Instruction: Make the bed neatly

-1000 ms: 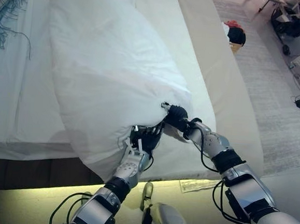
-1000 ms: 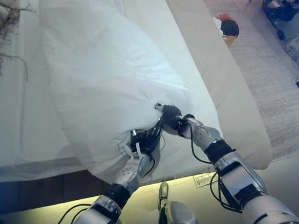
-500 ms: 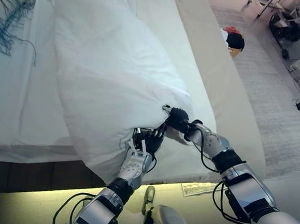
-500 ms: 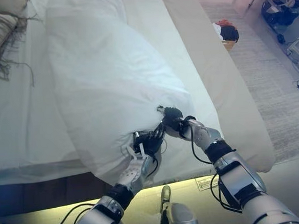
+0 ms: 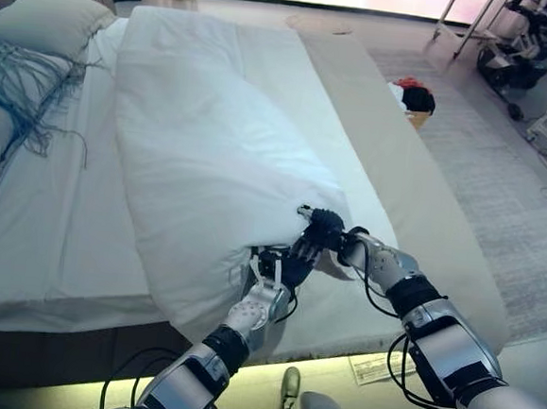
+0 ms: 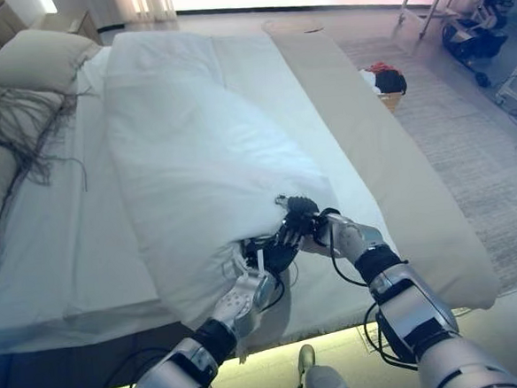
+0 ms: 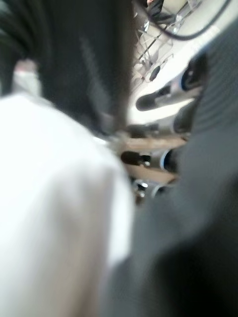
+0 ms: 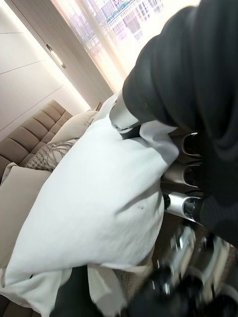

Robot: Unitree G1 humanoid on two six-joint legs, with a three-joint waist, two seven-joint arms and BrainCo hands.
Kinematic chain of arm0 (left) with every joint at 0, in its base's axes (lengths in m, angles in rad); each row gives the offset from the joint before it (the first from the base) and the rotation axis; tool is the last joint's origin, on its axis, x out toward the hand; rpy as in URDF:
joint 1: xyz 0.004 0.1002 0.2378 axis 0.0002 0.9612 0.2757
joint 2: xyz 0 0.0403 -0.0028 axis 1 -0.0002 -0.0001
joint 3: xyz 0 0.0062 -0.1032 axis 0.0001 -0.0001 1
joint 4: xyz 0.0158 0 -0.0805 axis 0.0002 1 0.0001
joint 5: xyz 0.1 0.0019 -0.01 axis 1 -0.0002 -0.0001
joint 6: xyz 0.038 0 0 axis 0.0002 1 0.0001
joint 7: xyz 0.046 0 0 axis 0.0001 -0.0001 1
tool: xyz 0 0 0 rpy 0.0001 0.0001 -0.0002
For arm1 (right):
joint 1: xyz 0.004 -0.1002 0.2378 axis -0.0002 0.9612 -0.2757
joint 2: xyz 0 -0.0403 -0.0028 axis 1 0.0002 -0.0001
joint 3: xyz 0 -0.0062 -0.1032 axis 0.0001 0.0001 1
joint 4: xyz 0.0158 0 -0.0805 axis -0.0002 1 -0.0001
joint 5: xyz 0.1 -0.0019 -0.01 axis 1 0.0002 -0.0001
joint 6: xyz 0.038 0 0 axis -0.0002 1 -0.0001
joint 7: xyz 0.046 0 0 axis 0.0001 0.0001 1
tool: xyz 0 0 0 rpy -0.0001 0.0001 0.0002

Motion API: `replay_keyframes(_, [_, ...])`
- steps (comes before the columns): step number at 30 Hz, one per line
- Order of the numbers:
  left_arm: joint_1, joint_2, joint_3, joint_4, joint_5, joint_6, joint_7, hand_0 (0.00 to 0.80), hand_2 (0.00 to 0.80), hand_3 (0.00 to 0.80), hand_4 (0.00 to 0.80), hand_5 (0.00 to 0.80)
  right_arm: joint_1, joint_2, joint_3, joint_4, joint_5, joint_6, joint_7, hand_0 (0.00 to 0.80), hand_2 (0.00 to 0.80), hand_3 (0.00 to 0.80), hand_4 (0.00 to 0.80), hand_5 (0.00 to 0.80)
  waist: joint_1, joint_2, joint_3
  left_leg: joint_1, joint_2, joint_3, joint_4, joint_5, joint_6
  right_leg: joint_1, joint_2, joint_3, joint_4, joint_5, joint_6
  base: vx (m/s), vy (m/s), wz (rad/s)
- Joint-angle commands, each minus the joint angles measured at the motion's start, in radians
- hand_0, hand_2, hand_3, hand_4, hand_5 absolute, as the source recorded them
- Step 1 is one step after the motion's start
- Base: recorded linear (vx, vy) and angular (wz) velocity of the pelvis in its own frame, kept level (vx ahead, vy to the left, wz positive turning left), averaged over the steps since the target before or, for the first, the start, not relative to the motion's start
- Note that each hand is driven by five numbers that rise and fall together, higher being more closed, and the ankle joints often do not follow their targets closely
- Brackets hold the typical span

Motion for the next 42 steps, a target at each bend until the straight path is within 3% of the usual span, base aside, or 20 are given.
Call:
replay_keyframes(1, [-0.181, -0.137, -0.015, -0.031, 0.008, -0.093, 0.012, 0.0, 0.0, 0.0, 0.0, 0.0, -0.145, -0.021, 0.002, 0.045, 0.003, -0.02, 0.037, 0.8, 0.8, 0.8, 0.8, 0.8, -0.021, -0.015, -0.06, -0.012, 0.049, 0.008, -0.001, -0.017, -0.018, 0.069, -0.12, 0.002, -0.001, -0.046, 0.142, -0.021, 0.019, -0.04])
replay_keyframes(8, [-0.202, -0.133, 0.012, -0.009, 0.008, -0.16, 0.048, 0.0, 0.0, 0.0, 0.0, 0.0, -0.164, -0.04, -0.003, 0.089, 0.004, -0.016, 0.044, 0.8, 0.8, 0.8, 0.8, 0.8, -0.01, -0.013, -0.07, -0.017, 0.047, -0.004, -0.001, -0.015, -0.017, 0.073, -0.125, -0.018, -0.001, -0.047, 0.143, -0.014, 0.004, 0.0])
replay_keyframes(9, [-0.2, -0.128, 0.015, -0.003, 0.008, -0.159, 0.047, 0.191, 0.191, 0.191, 0.191, 0.191, -0.164, -0.042, -0.002, 0.095, 0.007, -0.017, 0.045, 0.8, 0.8, 0.8, 0.8, 0.8, -0.008, -0.013, -0.072, -0.017, 0.047, -0.005, -0.001, -0.015, -0.017, 0.074, -0.126, -0.021, -0.001, -0.047, 0.143, 0.0, 0.0, 0.0])
replay_keyframes(10, [-0.2, -0.126, 0.016, 0.0, 0.008, -0.159, 0.047, 0.329, 0.329, 0.329, 0.329, 0.329, -0.164, -0.043, -0.001, 0.098, 0.008, -0.017, 0.046, 0.8, 0.8, 0.8, 0.8, 0.8, -0.007, -0.013, -0.073, -0.017, 0.047, -0.005, -0.001, -0.014, -0.017, 0.075, -0.126, -0.022, -0.001, -0.047, 0.143, 0.0, 0.0, 0.0])
replay_keyframes(11, [-0.197, -0.125, 0.017, 0.007, 0.008, -0.159, 0.048, 0.405, 0.405, 0.405, 0.405, 0.405, -0.164, -0.041, -0.001, 0.105, 0.006, -0.018, 0.046, 0.8, 0.8, 0.8, 0.8, 0.8, -0.004, -0.012, -0.074, -0.017, 0.047, -0.008, -0.001, -0.014, -0.016, 0.076, -0.126, -0.024, -0.001, -0.047, 0.142, 0.0, 0.0, 0.0])
replay_keyframes(12, [-0.194, -0.126, 0.021, 0.013, 0.008, -0.158, 0.043, 0.7, 0.7, 0.7, 0.7, 0.7, -0.163, -0.039, -0.002, 0.108, 0.002, -0.017, 0.046, 0.8, 0.8, 0.8, 0.8, 0.8, -0.001, -0.013, -0.074, -0.018, 0.046, -0.01, -0.001, -0.014, -0.016, 0.078, -0.126, -0.027, -0.001, -0.047, 0.142, 0.0, 0.0, 0.0])
replay_keyframes(13, [-0.191, -0.126, 0.021, 0.017, 0.008, -0.158, 0.041, 0.8, 0.8, 0.8, 0.8, 0.8, -0.162, -0.038, -0.001, 0.11, 0.001, -0.017, 0.046, 0.8, 0.8, 0.8, 0.8, 0.8, 0.0, -0.013, -0.075, -0.019, 0.046, -0.011, -0.001, -0.013, -0.016, 0.078, -0.127, -0.028, -0.001, -0.048, 0.143, 0.0, 0.0, 0.0])
replay_keyframes(31, [-0.127, -0.092, 0.047, 0.091, 0.008, -0.126, 0.015, 0.8, 0.8, 0.8, 0.8, 0.8, -0.128, -0.043, -0.001, 0.154, -0.075, -0.007, 0.02, 0.8, 0.8, 0.8, 0.8, 0.8, 0.03, -0.015, -0.078, -0.029, 0.045, -0.028, -0.001, -0.008, -0.015, 0.082, -0.132, -0.056, -0.001, -0.049, 0.144, 0.0, -0.002, 0.01])
replay_keyframes(32, [-0.125, -0.088, 0.048, 0.093, 0.008, -0.127, 0.015, 0.8, 0.8, 0.8, 0.8, 0.8, -0.127, -0.045, 0.0, 0.162, -0.09, 0.002, 0.014, 0.609, 0.609, 0.609, 0.609, 0.609, 0.032, -0.015, -0.078, -0.03, 0.045, -0.028, -0.001, -0.008, -0.015, 0.082, -0.132, -0.057, -0.001, -0.049, 0.144, 0.0, 0.0, 0.0])
replay_keyframes(33, [-0.122, -0.084, 0.051, 0.096, 0.008, -0.124, 0.013, 0.8, 0.8, 0.8, 0.8, 0.8, -0.121, -0.047, 0.0, 0.17, -0.117, 0.015, -0.005, 0.0, 0.0, 0.0, 0.0, 0.0, 0.034, -0.015, -0.078, -0.031, 0.045, -0.03, -0.001, -0.008, -0.014, 0.081, -0.133, -0.057, -0.001, -0.048, 0.145, 0.0, 0.0, 0.0])
replay_keyframes(37, [-0.108, -0.054, 0.054, 0.106, 0.008, -0.12, 0.01, 0.8, 0.8, 0.8, 0.8, 0.8, -0.1, -0.063, 0.011, 0.219, -0.222, 0.041, 0.026, 0.0, 0.0, 0.0, 0.0, 0.0, 0.045, -0.015, -0.073, -0.037, 0.044, -0.035, -0.001, -0.005, -0.014, 0.079, -0.134, -0.063, -0.001, -0.047, 0.145, 0.0, 0.0, 0.0])
replay_keyframes(42, [-0.06, 0.052, 0.06, 0.099, 0.008, -0.051, -0.027, 0.8, 0.8, 0.8, 0.8, 0.8, -0.004, -0.106, 0.031, 0.219, -0.323, 0.076, 0.103, 0.0, 0.0, 0.0, 0.0, 0.0, 0.071, -0.011, -0.062, -0.048, 0.04, -0.057, -0.001, -0.004, -0.009, 0.076, -0.138, -0.072, -0.001, -0.046, 0.144, -0.015, 0.002, 0.09])
